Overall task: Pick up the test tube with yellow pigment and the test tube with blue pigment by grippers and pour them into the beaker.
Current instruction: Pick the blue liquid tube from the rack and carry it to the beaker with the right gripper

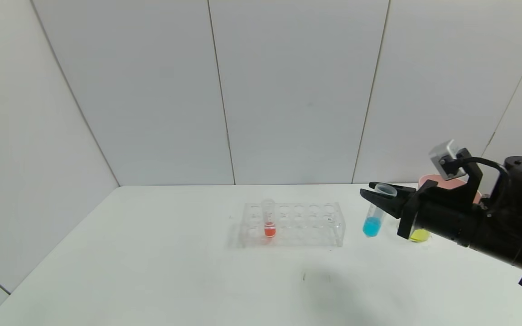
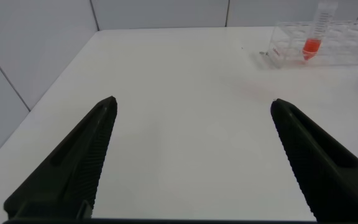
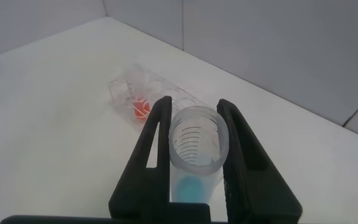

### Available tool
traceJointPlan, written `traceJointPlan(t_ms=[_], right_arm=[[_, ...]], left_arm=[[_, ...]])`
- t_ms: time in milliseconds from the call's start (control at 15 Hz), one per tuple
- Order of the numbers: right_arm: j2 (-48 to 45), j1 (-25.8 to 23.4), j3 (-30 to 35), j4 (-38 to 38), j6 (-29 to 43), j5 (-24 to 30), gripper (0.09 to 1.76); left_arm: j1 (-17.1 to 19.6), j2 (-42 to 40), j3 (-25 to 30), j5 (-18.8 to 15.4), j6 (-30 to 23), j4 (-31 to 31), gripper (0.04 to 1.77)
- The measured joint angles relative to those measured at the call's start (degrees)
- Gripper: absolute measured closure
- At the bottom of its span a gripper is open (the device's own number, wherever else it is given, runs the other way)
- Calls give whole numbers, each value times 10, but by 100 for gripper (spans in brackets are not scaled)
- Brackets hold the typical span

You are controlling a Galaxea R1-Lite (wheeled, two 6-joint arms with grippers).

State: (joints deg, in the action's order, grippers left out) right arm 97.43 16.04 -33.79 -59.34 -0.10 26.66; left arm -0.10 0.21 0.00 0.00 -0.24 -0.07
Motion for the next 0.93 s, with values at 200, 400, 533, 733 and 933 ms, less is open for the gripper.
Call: traceJointPlan(t_ms=[200, 400, 533, 733, 933], right_arm=[[-20, -86, -9, 48, -3, 107, 130], [-35, -179, -50, 127, -24, 250, 130], [-39, -230, -85, 189, -71, 301, 130], [-35, -277, -120, 258, -167, 310, 130], [-24, -299, -168, 327, -187, 311, 130]], left_arm=[[0, 0, 0, 0, 0, 0, 5], [0, 0, 0, 0, 0, 0, 5], [0, 0, 0, 0, 0, 0, 5], [0, 0, 0, 0, 0, 0, 5], [0, 0, 0, 0, 0, 0, 5]])
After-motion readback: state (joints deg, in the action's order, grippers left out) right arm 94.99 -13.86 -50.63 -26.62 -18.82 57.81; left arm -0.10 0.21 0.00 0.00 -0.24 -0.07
